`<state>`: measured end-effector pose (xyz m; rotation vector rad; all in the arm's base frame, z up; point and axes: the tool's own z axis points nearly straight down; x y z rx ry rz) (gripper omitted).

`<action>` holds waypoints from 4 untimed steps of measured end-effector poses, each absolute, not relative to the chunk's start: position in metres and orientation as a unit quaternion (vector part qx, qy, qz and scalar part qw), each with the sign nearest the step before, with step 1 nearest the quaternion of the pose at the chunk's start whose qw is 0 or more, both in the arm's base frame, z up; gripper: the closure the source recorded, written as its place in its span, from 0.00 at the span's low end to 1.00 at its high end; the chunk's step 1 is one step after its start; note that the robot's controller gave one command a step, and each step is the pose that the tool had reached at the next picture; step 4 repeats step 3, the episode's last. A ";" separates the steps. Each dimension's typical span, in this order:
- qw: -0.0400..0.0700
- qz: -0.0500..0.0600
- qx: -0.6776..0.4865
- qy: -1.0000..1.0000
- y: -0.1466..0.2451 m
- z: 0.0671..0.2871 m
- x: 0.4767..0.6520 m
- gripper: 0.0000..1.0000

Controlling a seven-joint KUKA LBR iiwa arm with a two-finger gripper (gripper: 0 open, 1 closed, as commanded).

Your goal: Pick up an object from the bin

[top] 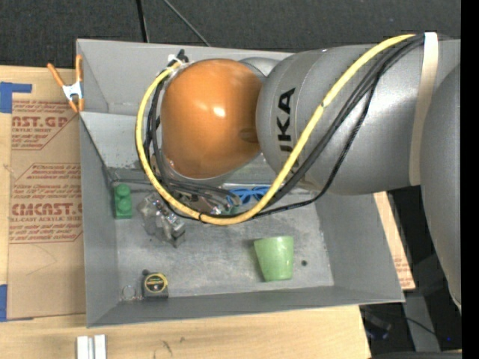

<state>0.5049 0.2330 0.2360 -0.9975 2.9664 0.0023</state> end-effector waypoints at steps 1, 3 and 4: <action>0.002 0.001 -0.319 0.948 0.233 0.231 0.503 0.00; 0.000 0.001 -0.545 0.838 0.233 0.069 0.483 0.00; 0.000 0.001 -0.545 0.838 0.233 0.069 0.483 0.00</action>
Offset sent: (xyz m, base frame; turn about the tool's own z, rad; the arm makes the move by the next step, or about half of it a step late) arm 0.0000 0.0000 0.0000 0.0000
